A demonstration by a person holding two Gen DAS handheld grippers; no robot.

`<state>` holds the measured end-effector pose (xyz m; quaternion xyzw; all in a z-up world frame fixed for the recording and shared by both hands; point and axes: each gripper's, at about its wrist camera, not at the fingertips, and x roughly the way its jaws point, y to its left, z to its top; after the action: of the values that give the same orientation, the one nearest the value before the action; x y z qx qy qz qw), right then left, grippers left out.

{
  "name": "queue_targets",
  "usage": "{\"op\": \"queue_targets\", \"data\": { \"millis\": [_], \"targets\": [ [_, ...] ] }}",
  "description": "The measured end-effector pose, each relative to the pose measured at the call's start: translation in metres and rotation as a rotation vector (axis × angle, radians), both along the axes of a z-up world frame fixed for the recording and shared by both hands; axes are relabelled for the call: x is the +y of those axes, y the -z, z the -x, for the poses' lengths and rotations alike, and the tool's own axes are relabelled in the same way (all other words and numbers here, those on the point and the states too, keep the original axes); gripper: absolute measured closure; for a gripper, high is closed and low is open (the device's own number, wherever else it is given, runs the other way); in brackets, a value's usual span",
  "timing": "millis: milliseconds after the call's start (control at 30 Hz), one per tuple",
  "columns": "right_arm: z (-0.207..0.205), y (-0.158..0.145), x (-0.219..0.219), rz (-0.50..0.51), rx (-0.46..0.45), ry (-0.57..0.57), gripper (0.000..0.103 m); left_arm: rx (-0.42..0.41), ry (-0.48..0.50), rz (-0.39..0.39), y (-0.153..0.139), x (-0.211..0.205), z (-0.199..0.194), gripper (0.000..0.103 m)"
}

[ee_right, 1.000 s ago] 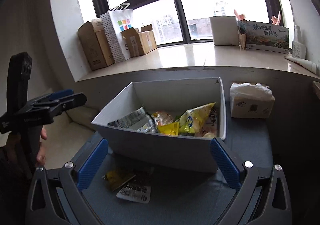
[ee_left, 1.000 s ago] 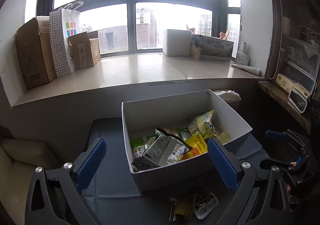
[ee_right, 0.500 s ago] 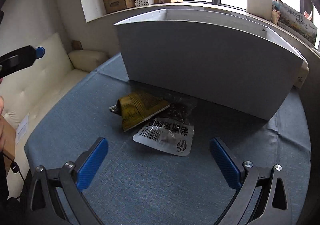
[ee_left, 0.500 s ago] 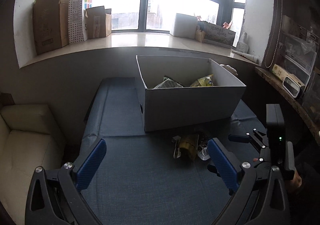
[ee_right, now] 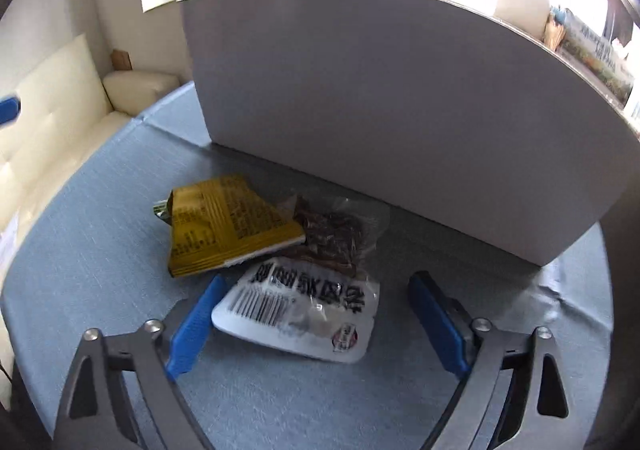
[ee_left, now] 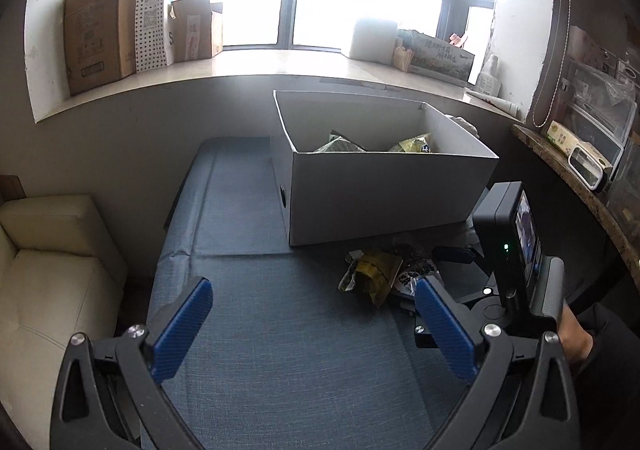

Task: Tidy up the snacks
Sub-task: 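Grasp the clear meat-snack packet with the right tool while the left tool grasps the gold packet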

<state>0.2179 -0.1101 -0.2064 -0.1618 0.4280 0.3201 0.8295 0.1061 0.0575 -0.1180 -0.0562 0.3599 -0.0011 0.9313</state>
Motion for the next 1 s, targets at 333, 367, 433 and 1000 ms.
{"op": "queue_targets", "data": {
  "millis": [333, 367, 433, 1000],
  "targets": [
    [-0.004, -0.009, 0.001, -0.044, 0.037, -0.046, 0.040, 0.054, -0.001, -0.039, 0.018, -0.001, -0.014, 0.000],
    [-0.003, -0.010, -0.002, -0.051, 0.040, -0.048, 0.041, 0.062, -0.003, -0.037, 0.020, 0.000, -0.016, 0.000],
    [-0.003, -0.012, -0.008, -0.068, 0.045, -0.048, 0.042, 0.071, -0.005, -0.033, 0.024, 0.000, -0.018, 0.000],
    [0.033, -0.055, -0.087, -0.192, 0.025, 0.014, 0.042, 0.229, 0.095, -0.152, 0.067, -0.038, -0.083, 0.000]
  ]
}}
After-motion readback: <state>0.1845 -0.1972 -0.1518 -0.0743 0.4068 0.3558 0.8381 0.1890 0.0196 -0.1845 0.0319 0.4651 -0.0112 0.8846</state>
